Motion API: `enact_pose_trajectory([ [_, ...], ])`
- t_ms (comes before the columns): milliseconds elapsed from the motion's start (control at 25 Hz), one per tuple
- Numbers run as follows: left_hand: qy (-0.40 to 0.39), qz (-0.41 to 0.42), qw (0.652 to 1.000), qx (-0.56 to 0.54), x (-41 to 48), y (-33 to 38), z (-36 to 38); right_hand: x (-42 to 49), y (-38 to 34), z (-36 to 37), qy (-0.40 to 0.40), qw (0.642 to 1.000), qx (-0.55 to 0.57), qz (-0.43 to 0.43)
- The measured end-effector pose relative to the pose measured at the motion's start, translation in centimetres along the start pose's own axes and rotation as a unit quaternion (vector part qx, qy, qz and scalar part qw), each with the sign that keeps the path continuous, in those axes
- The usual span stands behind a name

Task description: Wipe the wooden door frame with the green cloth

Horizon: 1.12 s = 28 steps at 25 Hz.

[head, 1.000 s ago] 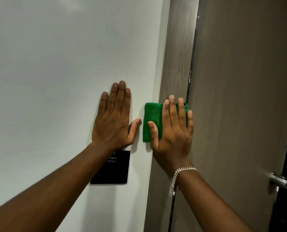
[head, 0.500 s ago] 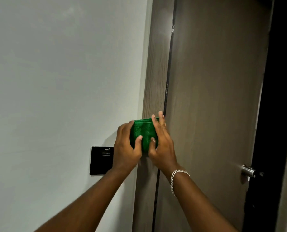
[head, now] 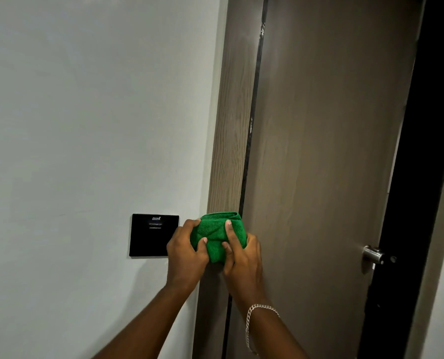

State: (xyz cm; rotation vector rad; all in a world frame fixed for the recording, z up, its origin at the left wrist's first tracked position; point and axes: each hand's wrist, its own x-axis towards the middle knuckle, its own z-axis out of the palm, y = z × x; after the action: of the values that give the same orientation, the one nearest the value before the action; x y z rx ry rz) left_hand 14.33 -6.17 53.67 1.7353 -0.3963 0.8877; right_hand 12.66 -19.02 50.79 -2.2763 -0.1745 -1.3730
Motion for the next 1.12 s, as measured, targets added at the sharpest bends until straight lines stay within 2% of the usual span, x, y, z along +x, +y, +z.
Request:
enact_pose_trajectory([
  [160,-0.02,-0.052,0.998,0.018,-3.2,-1.7,0.6,-3.1,0.8,-0.2,-0.117,0.99,-0.07,0.038],
  [320,-0.048,-0.109,0.991,0.053,-5.5,-2.7,1.0,-5.2,0.2,-0.7,-0.2,0.972,-0.104,0.071],
  [520,-0.12,-0.223,0.962,0.101,-12.2,-5.3,-1.4,-12.0,0.5,-1.8,-0.262,0.951,-0.045,0.156],
  [680,-0.142,-0.336,0.923,0.127,-21.3,-10.3,-3.0,-21.9,1.2,-0.7,-0.32,0.919,0.004,0.23],
  [880,-0.19,-0.47,0.845,0.172,-36.0,-17.5,-3.2,-36.9,3.6,1.8,-0.397,0.858,-0.008,0.325],
  [1000,-0.209,-0.518,0.809,0.184,-42.4,-20.7,-2.4,-43.9,5.4,3.4,-0.418,0.831,-0.011,0.367],
  [1120,-0.23,-0.536,0.787,0.202,-47.5,-23.8,-1.3,-49.9,7.8,5.7,-0.428,0.788,-0.018,0.442],
])
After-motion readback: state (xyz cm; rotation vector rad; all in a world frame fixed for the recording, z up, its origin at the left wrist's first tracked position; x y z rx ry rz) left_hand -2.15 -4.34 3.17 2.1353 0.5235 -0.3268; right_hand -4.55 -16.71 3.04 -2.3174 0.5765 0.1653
